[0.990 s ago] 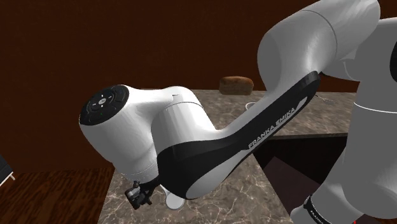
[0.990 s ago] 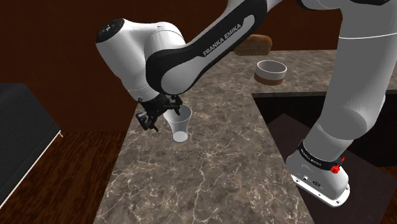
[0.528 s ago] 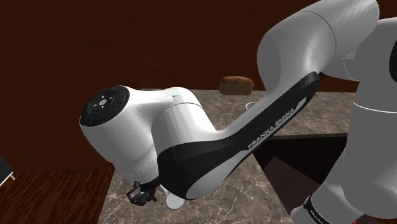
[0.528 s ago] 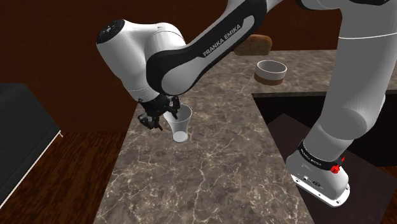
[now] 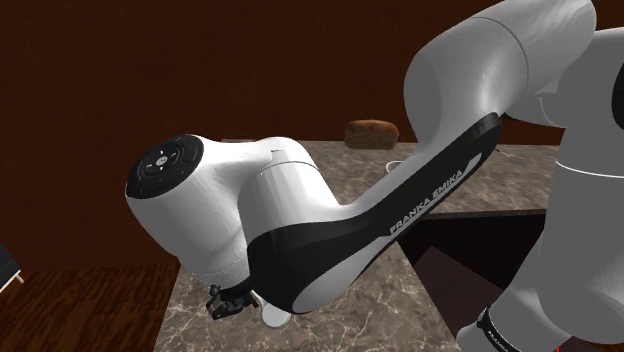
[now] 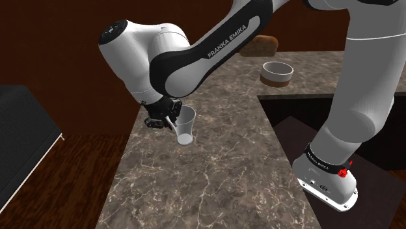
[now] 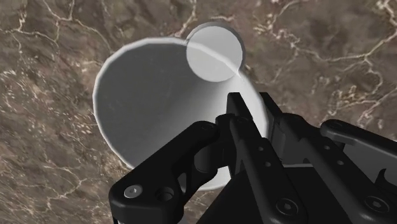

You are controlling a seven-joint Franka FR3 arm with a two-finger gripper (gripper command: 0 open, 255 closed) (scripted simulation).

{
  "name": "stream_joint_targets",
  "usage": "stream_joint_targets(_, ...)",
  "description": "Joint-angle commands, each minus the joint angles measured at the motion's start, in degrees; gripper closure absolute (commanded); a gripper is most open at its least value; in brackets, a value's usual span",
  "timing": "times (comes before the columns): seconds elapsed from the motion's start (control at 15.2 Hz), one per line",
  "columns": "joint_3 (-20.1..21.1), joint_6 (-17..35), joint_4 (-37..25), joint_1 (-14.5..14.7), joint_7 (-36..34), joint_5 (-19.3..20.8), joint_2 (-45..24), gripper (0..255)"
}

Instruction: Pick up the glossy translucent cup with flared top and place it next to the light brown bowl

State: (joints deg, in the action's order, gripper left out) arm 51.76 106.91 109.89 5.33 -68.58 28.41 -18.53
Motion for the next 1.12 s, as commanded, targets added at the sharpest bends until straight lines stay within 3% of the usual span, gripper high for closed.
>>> stream_joint_targets(0.0, 0.0, 0.0, 0.0, 0.0, 0.0, 0.0, 0.0, 255)
stream_joint_targets(1.06, 2.2, -9.3, -6.9, -1.6, 5.3, -5.3, 5.6, 255)
